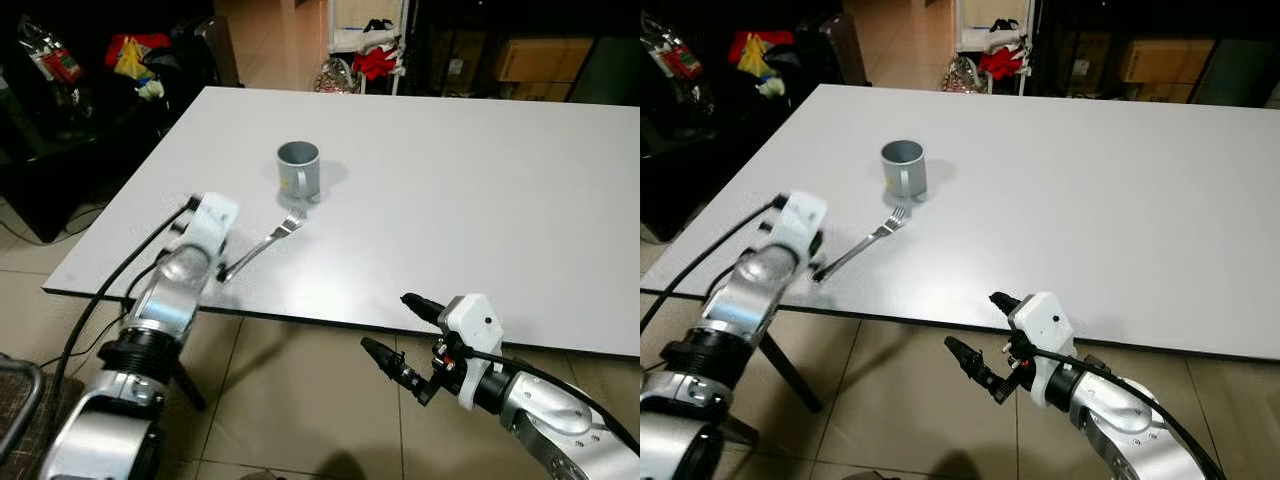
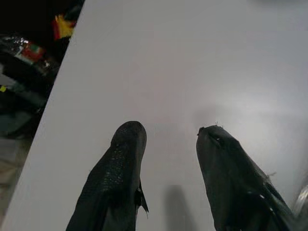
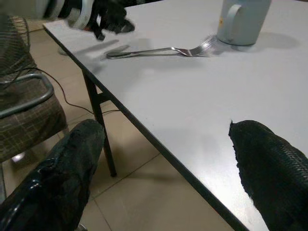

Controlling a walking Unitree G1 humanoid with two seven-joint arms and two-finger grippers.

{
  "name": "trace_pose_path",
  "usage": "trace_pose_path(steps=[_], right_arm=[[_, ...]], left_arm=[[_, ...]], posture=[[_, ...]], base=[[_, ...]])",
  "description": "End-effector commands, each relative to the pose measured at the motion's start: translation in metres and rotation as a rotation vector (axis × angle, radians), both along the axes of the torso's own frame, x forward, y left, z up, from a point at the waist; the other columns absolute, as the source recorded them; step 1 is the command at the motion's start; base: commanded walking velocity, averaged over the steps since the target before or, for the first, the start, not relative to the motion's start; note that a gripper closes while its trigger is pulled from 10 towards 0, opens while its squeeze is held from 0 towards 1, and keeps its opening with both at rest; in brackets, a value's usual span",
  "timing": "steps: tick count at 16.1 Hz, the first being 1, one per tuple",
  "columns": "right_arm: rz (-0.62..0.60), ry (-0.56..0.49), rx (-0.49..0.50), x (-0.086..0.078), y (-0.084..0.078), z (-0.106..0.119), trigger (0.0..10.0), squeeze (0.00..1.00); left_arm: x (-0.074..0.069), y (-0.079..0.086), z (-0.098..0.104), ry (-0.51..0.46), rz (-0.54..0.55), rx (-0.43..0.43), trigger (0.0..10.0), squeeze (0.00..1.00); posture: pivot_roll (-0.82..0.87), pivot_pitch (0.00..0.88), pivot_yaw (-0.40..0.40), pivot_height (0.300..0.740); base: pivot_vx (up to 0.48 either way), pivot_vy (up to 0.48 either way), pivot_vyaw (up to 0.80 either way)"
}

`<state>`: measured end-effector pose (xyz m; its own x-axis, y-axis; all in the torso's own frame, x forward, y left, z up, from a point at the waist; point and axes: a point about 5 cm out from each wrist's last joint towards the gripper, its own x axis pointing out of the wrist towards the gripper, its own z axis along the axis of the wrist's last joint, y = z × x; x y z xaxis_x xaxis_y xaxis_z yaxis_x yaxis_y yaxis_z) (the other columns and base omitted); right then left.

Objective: Setting the table

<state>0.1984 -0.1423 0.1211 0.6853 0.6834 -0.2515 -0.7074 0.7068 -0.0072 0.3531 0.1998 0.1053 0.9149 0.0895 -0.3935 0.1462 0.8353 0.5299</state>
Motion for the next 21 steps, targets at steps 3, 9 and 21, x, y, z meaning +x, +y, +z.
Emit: trace_pose_path(steps=[3,9,21], right_arm=[[0.012,-0.006,-0.002,0.003,-0.001,0.001,10.0,0.0],[0.031,-0.011,-0.008,0.002,-0.001,0.002,10.0,0.0],[0.043,-0.013,-0.012,0.0,-0.004,0.003,10.0,0.0]], left_arm=[[0.004,0.003,-0.006,0.023,-0.067,0.011,10.0,0.0],[0.008,0.002,-0.013,0.141,-0.201,0.008,10.0,0.0],[-0.007,-0.03,-0.011,0.275,-0.507,-0.133,10.0,0.0]], posture=[[-0.11,0.0,0.041,0.74],[-0.11,0.0,0.044,0.74],[-0.11,0.0,0.048,0.74]], base=[[0.0,0.0,0.0],[0.0,0.0,0.0],[0.0,0.0,0.0]])
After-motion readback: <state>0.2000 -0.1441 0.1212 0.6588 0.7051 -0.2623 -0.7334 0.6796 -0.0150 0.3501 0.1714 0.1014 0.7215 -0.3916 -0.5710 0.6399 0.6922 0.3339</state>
